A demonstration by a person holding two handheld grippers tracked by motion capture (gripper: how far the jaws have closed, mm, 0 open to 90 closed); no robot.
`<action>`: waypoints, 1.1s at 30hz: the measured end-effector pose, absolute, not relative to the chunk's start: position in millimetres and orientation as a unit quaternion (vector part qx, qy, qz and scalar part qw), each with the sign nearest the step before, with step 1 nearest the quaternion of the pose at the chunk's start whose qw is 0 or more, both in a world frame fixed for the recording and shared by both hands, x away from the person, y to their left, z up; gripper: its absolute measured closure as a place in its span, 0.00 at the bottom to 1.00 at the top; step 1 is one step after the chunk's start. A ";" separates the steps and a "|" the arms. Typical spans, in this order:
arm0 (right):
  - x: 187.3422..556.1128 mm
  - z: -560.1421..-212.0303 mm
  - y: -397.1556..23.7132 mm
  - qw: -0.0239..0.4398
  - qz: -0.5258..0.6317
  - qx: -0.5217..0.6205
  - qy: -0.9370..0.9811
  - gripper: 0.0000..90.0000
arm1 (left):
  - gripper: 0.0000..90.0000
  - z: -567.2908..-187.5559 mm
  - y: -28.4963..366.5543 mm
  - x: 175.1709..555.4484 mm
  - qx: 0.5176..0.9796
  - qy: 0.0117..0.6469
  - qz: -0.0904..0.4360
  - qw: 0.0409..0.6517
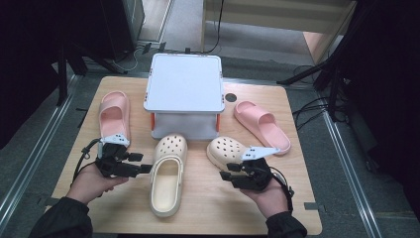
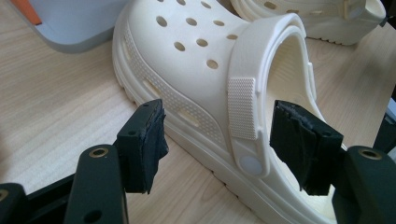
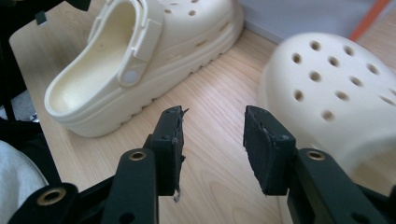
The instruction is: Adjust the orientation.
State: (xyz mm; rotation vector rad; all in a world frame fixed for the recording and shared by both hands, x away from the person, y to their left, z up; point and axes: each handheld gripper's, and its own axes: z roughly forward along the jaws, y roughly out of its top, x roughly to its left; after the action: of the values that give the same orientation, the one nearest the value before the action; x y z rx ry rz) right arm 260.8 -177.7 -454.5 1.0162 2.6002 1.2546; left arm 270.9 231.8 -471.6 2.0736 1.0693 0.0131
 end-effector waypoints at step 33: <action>282.6 -480.1 -198.0 0.054 0.353 0.397 0.845 0.60 | 0.39 -473.3 224.1 291.3 0.820 0.405 -0.015 0.404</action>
State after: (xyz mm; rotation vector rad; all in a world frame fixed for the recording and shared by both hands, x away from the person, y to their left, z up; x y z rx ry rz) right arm 282.6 -198.0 -480.1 1.2060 2.5682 1.0736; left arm 291.3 224.1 -473.3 2.0700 1.0233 -0.0373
